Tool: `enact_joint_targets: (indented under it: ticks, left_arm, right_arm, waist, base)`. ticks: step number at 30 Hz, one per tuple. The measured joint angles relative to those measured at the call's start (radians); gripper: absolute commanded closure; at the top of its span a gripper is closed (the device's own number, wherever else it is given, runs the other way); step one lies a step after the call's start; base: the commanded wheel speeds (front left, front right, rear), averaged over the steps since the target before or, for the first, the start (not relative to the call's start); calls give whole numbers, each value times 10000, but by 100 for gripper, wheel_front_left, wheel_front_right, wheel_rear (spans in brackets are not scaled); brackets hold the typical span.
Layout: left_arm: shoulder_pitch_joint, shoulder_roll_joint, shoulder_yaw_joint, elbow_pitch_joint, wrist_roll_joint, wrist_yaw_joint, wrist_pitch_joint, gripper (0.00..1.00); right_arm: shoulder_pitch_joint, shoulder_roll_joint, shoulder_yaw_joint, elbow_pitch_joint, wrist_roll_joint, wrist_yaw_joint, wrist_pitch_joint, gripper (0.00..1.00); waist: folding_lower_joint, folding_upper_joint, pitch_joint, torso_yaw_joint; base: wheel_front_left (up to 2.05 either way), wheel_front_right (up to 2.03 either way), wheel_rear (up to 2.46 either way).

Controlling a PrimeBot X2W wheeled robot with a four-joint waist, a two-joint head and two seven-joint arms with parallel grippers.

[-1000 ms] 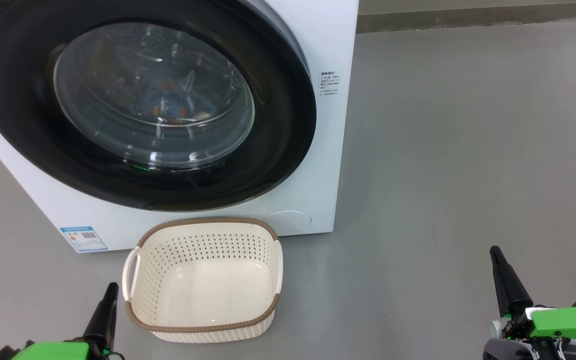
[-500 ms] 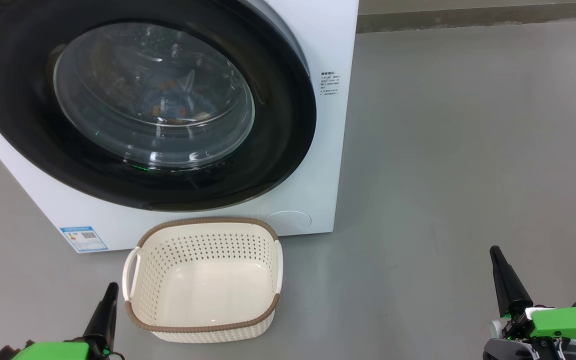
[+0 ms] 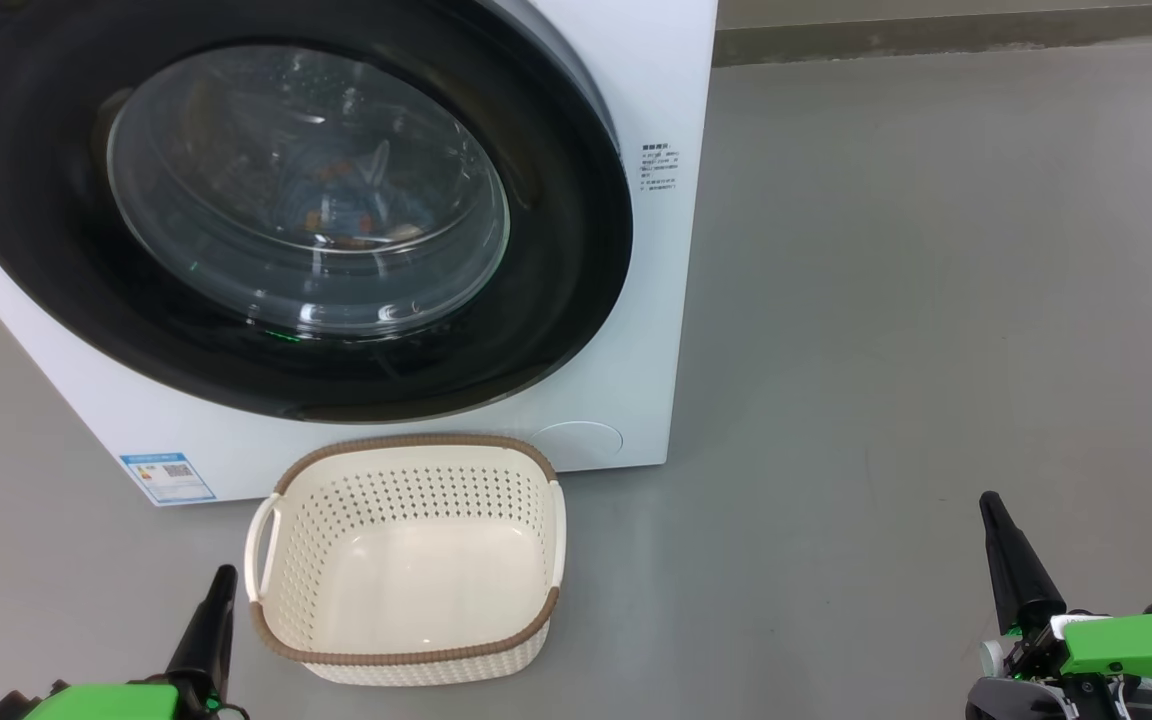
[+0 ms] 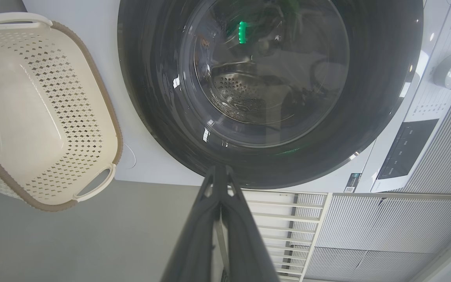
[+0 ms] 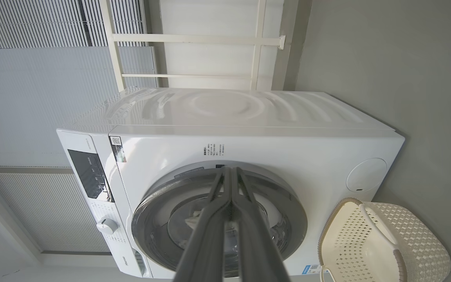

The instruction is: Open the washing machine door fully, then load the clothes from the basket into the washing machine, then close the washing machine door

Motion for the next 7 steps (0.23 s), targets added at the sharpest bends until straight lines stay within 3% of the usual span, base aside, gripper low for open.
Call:
enact_joint_targets:
  ticks: [7]
  left_arm:
    - [0,0,0,0,0,0,0,100]
  right_arm:
    - [0,0,-2,0,0,0,0,100]
  waist:
    - [0,0,0,0]
  base:
    - [0,0,0]
